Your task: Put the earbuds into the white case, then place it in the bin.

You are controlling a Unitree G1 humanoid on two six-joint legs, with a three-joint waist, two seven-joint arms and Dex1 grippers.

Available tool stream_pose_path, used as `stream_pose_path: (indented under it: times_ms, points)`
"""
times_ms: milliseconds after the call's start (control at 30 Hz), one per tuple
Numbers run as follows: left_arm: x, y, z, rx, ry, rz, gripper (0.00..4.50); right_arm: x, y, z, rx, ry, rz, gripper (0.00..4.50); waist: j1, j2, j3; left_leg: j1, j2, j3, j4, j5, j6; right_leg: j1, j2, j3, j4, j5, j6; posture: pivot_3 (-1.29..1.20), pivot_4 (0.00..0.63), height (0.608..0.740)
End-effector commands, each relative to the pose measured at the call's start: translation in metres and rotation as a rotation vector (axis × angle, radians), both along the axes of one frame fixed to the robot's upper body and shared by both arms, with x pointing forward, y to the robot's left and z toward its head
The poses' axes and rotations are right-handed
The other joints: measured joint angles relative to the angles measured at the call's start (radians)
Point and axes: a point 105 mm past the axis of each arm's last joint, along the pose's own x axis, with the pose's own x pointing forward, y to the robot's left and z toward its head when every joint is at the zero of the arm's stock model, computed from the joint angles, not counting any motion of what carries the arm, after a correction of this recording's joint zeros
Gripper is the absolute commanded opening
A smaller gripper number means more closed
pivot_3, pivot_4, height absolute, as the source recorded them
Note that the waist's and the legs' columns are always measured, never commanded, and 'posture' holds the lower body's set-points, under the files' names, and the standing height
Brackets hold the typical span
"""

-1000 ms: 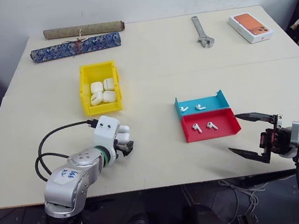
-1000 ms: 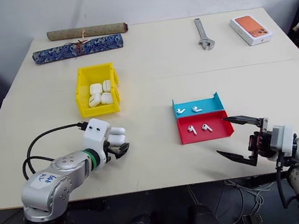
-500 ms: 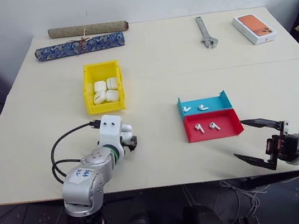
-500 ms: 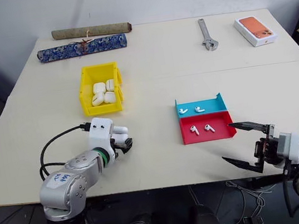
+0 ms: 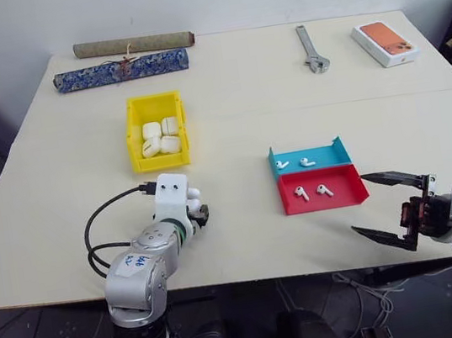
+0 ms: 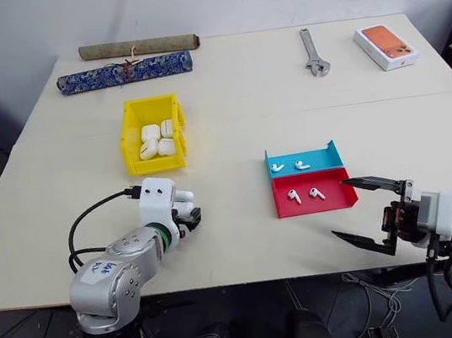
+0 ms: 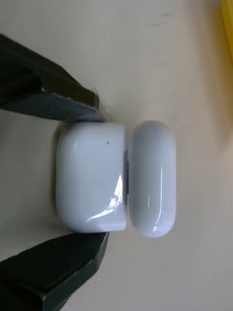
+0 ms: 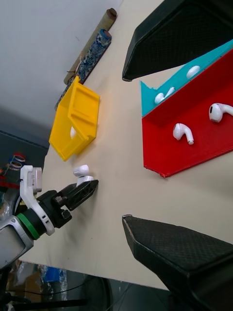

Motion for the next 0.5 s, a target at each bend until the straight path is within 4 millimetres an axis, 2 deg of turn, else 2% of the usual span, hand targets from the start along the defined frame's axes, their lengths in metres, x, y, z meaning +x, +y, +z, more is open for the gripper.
stream_pose_path:
  times_ms: [33, 167, 267, 333, 400, 467, 500]
  points:
    - [-0.001, 0.002, -0.011, 0.007, 0.034, -0.004, 2.80, 0.000, 0.002, 0.009, -0.008, -0.038, 0.000, 4.50, 0.000, 0.000, 0.000, 0.000, 0.000, 0.000, 0.000, 0.000, 0.000, 0.000, 0.000, 0.000, 0.000, 0.000, 0.000, 0.00, 0.150, 0.740]
    - [0.000, 0.012, -0.002, -0.006, -0.036, -0.019, 2.80, 0.000, 0.003, 0.008, -0.005, -0.033, -0.005, 4.50, -0.001, 0.000, 0.000, 0.000, 0.000, 0.000, 0.000, 0.000, 0.000, 0.000, 0.000, 0.000, 0.000, 0.000, 0.000, 0.00, 0.150, 0.740]
    - [-0.004, 0.036, 0.019, -0.042, -0.197, -0.117, 2.80, 0.000, 0.003, 0.007, -0.009, -0.030, -0.013, 4.50, -0.008, 0.000, 0.000, 0.000, 0.000, 0.000, 0.000, 0.000, 0.000, -0.001, 0.000, 0.000, 0.001, 0.000, 0.000, 0.00, 0.150, 0.740]
    - [-0.012, 0.046, 0.034, -0.066, -0.306, -0.271, 2.80, 0.001, 0.002, 0.008, -0.014, -0.030, -0.026, 4.50, -0.017, 0.000, 0.000, 0.000, 0.001, 0.001, -0.001, 0.000, -0.001, -0.003, 0.000, 0.000, 0.002, -0.001, -0.002, 0.00, 0.150, 0.740]
    - [-0.027, 0.053, 0.057, -0.129, -0.456, -0.502, 2.80, 0.002, -0.001, 0.009, -0.025, -0.031, -0.049, 4.50, -0.020, 0.000, 0.000, 0.000, 0.002, 0.001, -0.001, 0.000, -0.002, -0.003, 0.000, -0.001, 0.003, -0.002, -0.003, 0.00, 0.150, 0.740]
    - [-0.049, 0.055, 0.084, -0.294, -0.589, -0.727, 2.80, 0.002, -0.008, 0.013, -0.039, -0.025, -0.080, 4.50, -0.017, 0.000, 0.000, 0.000, 0.002, 0.001, -0.001, 0.000, -0.002, -0.003, 0.000, -0.001, 0.002, -0.002, -0.004, 0.00, 0.150, 0.740]
    - [-0.051, 0.057, 0.091, -0.340, -0.623, -0.778, 2.80, 0.003, -0.011, 0.015, -0.048, -0.023, -0.096, 4.50, -0.012, 0.001, 0.000, -0.001, 0.002, 0.001, -0.001, 0.000, -0.002, -0.003, -0.001, -0.001, 0.001, -0.002, -0.004, 0.00, 0.150, 0.740]
